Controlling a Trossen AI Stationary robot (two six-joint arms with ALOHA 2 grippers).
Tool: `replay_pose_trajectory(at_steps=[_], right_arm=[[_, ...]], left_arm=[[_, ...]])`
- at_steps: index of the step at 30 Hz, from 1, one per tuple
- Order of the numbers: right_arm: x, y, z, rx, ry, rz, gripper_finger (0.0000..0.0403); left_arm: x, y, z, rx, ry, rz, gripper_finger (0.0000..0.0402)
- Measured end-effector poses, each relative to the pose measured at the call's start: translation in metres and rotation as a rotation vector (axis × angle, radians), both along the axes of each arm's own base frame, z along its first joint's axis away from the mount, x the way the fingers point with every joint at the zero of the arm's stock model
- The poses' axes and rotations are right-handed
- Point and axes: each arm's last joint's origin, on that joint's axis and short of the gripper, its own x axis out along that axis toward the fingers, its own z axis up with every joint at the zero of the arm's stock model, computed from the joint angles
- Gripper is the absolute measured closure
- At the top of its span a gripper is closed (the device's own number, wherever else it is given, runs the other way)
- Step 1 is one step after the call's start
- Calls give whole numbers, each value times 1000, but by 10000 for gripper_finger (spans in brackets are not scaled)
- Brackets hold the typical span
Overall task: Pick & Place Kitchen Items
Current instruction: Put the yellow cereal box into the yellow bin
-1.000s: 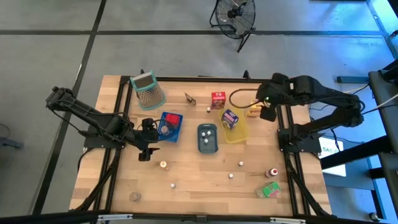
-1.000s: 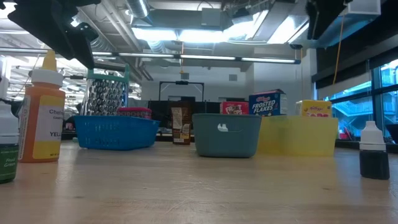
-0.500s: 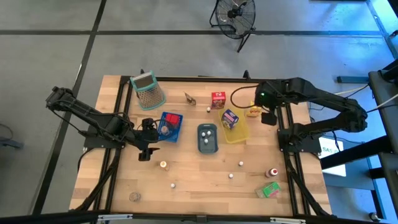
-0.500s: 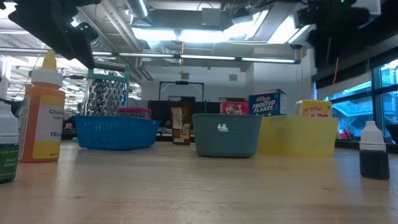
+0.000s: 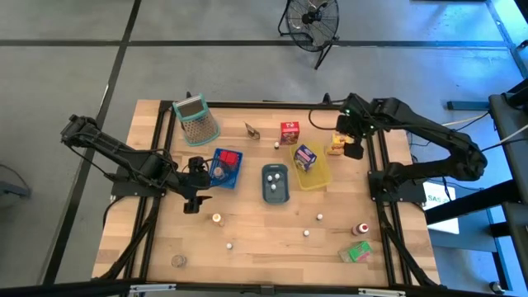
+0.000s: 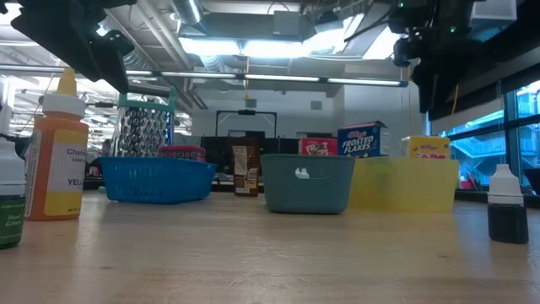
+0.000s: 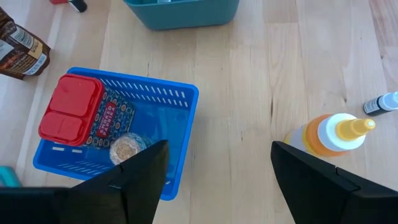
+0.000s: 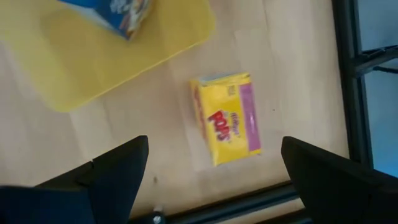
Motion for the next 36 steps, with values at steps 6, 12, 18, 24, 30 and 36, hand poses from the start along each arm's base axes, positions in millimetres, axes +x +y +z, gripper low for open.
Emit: replay_pose_trajectory(at_steps=[6, 12, 18, 24, 30, 36], right_arm=[[2, -11, -19, -4, 18, 16, 31], [2, -19, -39, 8, 46, 11, 31], [4, -22, -48, 5, 31, -20, 31], [5, -23, -54, -7, 16, -17, 31], [4, -23, -58, -17, 38, 16, 31], [4, -26, -60, -19, 26, -14, 31]], left_arm=[[0, 0, 0, 0, 0, 0, 123], [0, 0, 0, 0, 0, 0, 123], [0, 0, 0, 2, -1, 1, 123], [0, 1, 0, 37, -16, 25, 123], [0, 1, 0, 40, -18, 28, 123], [0, 1, 0, 40, -18, 28, 123]])
